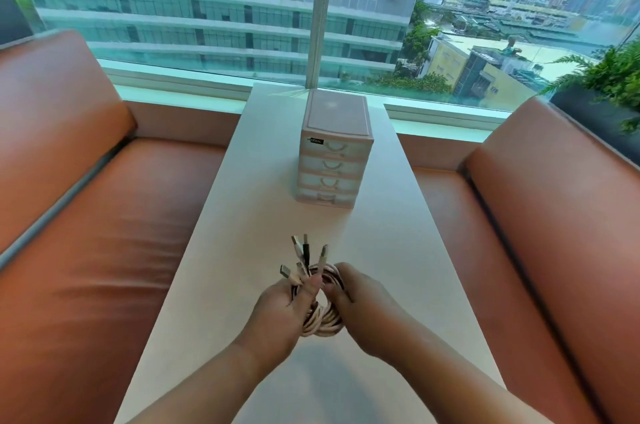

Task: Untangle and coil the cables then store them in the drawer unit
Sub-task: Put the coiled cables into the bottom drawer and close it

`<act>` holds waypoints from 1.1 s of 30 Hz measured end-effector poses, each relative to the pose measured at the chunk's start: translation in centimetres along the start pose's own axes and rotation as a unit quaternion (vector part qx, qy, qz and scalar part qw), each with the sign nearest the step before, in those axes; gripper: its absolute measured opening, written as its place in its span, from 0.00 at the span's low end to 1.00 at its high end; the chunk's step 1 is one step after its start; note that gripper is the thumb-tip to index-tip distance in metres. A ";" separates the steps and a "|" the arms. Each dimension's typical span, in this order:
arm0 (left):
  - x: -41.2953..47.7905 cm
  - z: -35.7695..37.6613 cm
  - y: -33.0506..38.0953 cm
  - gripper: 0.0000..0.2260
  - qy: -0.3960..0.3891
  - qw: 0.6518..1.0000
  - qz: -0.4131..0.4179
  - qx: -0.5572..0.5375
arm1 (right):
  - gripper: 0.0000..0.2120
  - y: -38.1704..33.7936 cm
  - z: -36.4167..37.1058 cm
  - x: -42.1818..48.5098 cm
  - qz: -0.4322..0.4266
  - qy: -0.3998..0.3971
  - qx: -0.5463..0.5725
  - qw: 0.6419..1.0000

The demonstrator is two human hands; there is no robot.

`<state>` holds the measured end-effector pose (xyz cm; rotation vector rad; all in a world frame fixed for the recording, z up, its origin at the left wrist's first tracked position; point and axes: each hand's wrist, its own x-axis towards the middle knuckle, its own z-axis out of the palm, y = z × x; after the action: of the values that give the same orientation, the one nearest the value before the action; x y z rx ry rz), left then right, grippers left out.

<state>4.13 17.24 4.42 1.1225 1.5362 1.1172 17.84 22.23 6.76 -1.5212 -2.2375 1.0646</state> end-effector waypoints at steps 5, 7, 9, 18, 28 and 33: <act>3.0 0.4 1.1 0.20 -0.017 0.999 -0.031 -0.027 | 0.08 1.3 -1.6 3.4 -0.057 -0.037 0.035 0.997; 4.2 0.4 1.1 0.22 0.014 1.000 -0.019 -0.009 | 0.13 1.5 -2.5 5.0 -0.050 -0.057 0.069 0.995; 5.6 0.2 0.4 0.23 0.048 0.998 -0.020 0.022 | 0.21 2.0 -3.4 7.0 -0.012 -0.075 0.145 0.986; 10.3 -1.5 -2.3 0.17 0.132 0.983 -0.116 -0.048 | 0.29 4.4 -2.4 19.8 0.064 -0.065 -0.158 0.983; 12.1 -2.3 -3.6 0.18 0.044 0.978 -0.157 -0.130 | 0.32 4.3 -1.4 26.0 0.106 -0.049 -0.221 0.968; 13.0 -2.3 -3.3 0.11 0.037 0.979 -0.141 -0.141 | 0.32 4.5 -1.0 26.8 0.108 -0.036 -0.226 0.967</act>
<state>-0.94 28.93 -0.33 0.6550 1.4830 1.1464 10.04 47.09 -0.90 -1.9711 -2.5346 0.6928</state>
